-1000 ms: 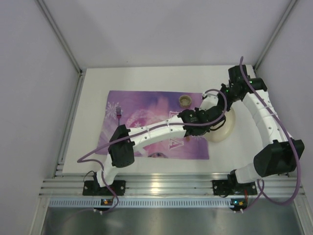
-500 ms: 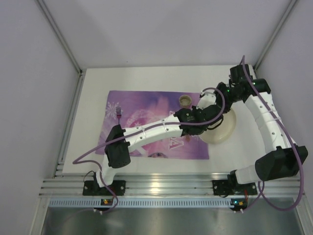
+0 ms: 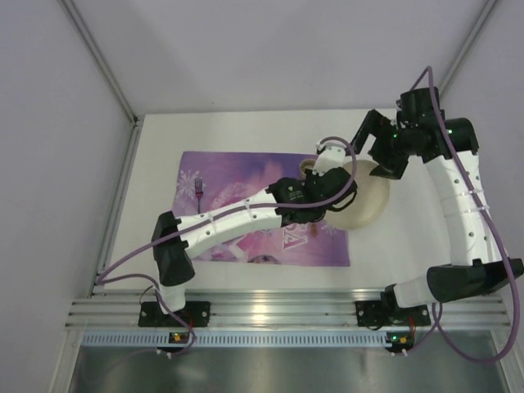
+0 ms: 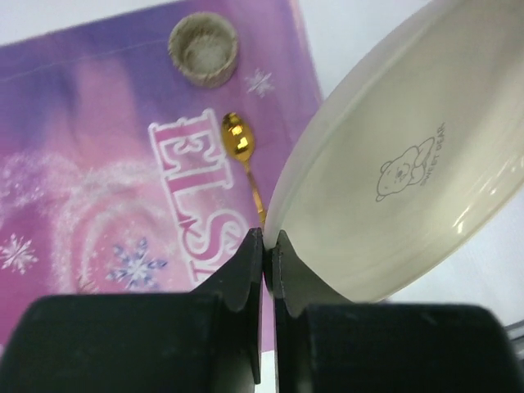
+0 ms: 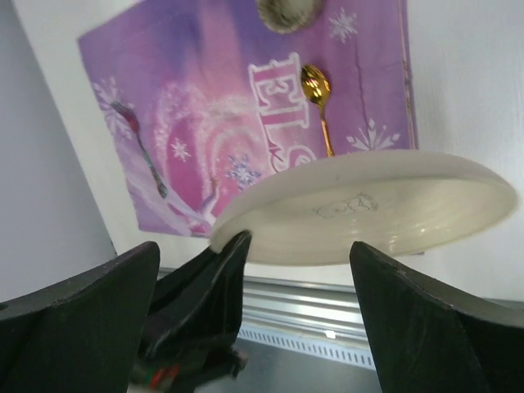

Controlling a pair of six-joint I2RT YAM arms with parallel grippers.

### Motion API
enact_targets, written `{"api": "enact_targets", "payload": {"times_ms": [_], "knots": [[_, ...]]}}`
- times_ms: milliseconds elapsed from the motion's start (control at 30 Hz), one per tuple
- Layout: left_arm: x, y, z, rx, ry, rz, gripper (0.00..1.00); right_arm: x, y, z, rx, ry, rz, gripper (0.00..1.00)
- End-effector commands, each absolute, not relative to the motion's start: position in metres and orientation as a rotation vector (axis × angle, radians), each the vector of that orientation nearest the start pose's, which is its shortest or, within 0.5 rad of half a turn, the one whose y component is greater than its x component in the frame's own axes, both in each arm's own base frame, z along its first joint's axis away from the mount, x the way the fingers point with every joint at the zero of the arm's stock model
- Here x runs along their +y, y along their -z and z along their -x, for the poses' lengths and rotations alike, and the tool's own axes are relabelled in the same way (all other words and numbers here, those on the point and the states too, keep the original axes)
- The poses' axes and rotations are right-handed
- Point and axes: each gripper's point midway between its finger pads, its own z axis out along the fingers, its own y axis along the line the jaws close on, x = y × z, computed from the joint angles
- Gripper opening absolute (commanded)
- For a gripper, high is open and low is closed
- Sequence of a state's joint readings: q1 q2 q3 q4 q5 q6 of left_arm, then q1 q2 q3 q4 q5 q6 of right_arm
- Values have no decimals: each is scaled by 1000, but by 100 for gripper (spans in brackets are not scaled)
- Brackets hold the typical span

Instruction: Set the dinner table for one person

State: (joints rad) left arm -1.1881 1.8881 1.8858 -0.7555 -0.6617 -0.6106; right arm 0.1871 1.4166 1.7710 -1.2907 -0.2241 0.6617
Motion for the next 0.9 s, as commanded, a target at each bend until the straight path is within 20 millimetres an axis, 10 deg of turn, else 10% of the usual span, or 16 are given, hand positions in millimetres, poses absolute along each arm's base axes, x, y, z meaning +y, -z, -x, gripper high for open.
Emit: {"api": "enact_targets", "payload": {"times_ms": [0,133,400,867], "knots": [[-353,-199,-282,2271,76,-246,0,125,-384,-283,2287,-728,-392,100],[-286,-157,-294,2374,74,-97,0,122,-394,-283,2238,-731,-355,100],[-187,-147,-324,2397,81,157,0,128,-360,-276,2308,-765,-357,100],[-150,-83,-327,2561,-7,294,0,123,-332,-269,2390,-714,-349,100]]}}
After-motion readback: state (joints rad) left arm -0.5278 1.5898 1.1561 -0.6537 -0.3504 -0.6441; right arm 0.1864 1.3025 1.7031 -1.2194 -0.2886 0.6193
